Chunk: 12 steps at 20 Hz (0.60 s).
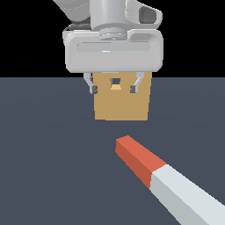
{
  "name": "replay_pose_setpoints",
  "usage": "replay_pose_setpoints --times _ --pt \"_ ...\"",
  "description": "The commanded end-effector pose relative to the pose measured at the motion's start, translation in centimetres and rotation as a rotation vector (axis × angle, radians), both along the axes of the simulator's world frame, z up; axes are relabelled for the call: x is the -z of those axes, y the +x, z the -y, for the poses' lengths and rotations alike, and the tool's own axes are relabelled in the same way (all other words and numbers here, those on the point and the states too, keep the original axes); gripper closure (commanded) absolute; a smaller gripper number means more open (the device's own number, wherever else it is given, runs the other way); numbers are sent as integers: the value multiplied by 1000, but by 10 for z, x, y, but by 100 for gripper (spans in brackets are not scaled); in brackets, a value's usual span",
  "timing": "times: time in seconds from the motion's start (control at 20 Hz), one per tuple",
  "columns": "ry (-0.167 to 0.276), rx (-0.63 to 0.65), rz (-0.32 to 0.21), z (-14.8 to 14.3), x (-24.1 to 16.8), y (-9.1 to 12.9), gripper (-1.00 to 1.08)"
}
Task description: Insert the peg into the horizontal hole in a box.
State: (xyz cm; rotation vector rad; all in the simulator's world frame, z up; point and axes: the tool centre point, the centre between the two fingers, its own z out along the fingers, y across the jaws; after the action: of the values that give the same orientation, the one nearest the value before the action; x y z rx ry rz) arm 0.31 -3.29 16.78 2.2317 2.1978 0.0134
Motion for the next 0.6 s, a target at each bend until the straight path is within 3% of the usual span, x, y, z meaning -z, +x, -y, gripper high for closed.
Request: replay_pose_setpoints --times 0.0,0.55 --pt "0 -21 -1 8 4 2 -92" --pt "0 -190 -5 62 36 27 -92"
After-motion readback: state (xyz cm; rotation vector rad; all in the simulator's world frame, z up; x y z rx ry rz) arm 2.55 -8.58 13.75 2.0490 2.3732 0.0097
